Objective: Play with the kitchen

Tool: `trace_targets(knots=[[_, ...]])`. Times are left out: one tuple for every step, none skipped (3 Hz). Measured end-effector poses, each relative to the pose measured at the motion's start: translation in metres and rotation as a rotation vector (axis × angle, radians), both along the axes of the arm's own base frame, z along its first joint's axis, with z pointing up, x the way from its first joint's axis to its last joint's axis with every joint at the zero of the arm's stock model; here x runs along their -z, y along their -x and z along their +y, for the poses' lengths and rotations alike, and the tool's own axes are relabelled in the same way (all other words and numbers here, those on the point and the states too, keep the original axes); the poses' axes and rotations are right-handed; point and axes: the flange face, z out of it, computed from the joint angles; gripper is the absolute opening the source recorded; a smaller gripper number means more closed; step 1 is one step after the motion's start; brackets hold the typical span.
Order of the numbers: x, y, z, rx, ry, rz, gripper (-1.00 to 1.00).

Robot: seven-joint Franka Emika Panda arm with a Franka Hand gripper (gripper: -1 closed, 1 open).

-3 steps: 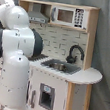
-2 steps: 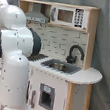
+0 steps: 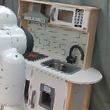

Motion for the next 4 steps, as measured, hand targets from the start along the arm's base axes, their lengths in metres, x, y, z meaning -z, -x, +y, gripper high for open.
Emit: trace_targets(knots=[[0.005,0.012,0.029,-0.053,-0.004,-0.076,1.00],[0.011,0.028,0.059,-0.109,-0.021,-0.153,1.00],[0.021,0.045,0.087,-0.164,-0.052,-0.227,1.00],[0.032,0.061,0.111,-0.213,-0.089,-0.300,1.00]])
